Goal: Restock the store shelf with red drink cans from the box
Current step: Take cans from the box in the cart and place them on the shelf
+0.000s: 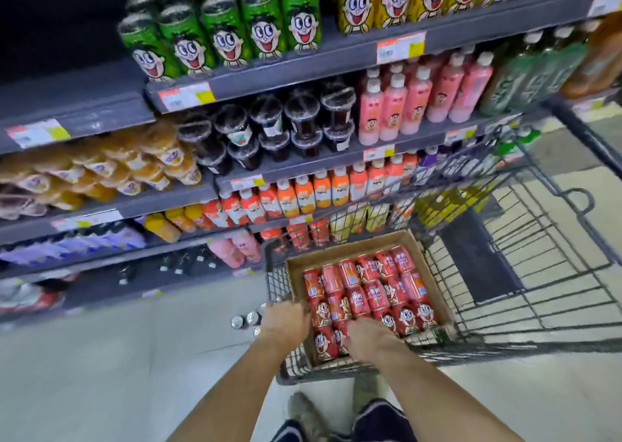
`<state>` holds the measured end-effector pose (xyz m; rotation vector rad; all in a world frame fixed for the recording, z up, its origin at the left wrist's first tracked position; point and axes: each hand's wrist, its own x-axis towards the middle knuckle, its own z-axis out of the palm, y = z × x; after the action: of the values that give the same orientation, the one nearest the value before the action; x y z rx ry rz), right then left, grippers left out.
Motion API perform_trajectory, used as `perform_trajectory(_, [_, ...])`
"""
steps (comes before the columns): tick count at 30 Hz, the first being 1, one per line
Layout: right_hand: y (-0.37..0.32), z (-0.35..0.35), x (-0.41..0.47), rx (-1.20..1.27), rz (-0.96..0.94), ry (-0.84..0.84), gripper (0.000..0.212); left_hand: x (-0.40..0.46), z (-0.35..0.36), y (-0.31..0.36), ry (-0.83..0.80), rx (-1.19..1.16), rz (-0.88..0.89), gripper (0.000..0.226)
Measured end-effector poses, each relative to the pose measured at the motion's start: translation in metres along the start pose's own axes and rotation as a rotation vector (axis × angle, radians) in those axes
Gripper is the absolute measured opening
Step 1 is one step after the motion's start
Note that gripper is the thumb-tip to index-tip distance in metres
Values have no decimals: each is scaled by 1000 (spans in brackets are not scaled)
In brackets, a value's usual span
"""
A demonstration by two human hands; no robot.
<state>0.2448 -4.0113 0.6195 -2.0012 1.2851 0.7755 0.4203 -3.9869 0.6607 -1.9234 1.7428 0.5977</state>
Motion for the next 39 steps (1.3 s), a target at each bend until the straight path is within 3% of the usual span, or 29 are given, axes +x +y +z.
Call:
perform_trajectory(5, [-14, -8, -4, -46, -50, -7, 38, -17, 16, -6, 2, -44, -22, 43])
perform_trajectory(16, [-44, -1, -21, -99, -31, -33, 39, -46, 26, -21, 63, -71, 9, 27])
perform_trajectory(24, [-47, 10, -22, -39, 40, -40, 37, -36, 47, -21, -39, 33, 58, 25])
perform_trajectory(30, [-37, 3, 1, -65, 23, -88, 34, -13, 47, -11, -99, 52, 104, 17])
perform_trajectory(39, [-10, -14, 84, 75, 4, -176, 33, 82, 44, 0, -189, -150, 74, 16])
